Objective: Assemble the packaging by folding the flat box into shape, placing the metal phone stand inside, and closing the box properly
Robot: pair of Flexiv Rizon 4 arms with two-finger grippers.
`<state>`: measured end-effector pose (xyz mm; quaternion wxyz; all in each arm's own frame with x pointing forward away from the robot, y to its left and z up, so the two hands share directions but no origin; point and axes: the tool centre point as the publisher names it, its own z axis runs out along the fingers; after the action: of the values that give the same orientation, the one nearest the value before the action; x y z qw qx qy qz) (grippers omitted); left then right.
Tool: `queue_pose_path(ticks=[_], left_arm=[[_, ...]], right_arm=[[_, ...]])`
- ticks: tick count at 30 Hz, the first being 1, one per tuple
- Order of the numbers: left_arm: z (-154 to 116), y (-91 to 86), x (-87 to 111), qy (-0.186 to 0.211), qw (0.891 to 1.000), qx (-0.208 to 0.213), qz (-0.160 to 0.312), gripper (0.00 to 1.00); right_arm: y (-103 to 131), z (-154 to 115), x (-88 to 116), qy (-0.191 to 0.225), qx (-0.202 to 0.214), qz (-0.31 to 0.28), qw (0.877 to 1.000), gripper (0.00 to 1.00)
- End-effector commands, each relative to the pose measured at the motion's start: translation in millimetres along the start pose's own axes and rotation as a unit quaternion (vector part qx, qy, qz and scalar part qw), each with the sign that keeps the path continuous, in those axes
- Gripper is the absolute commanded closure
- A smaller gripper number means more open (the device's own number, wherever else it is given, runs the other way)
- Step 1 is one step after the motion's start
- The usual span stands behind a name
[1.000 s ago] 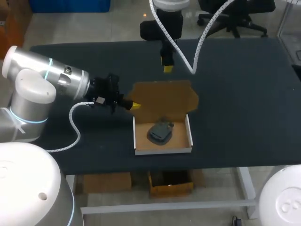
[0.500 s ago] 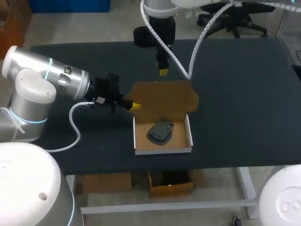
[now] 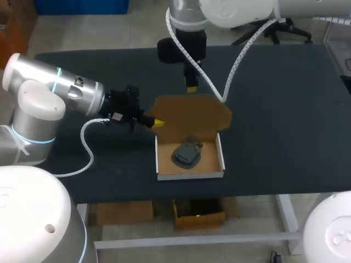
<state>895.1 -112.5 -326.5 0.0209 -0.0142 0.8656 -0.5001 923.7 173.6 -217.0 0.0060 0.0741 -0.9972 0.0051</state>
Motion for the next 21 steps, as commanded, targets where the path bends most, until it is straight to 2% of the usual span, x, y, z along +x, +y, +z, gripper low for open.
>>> queue_pose_path(ticks=[1, 21], left_arm=[[0, 0.4, 0.1, 0.0, 1.0, 0.001, 0.001, 1.0], [0, 0.4, 0.1, 0.0, 1.0, 0.001, 0.001, 1.0]], right_arm=[[1, 4, 6, -0.006, -0.002, -0.001, 1.0, 0.73], [5, 10, 26, -0.007, 0.002, -0.003, 1.0, 0.71]])
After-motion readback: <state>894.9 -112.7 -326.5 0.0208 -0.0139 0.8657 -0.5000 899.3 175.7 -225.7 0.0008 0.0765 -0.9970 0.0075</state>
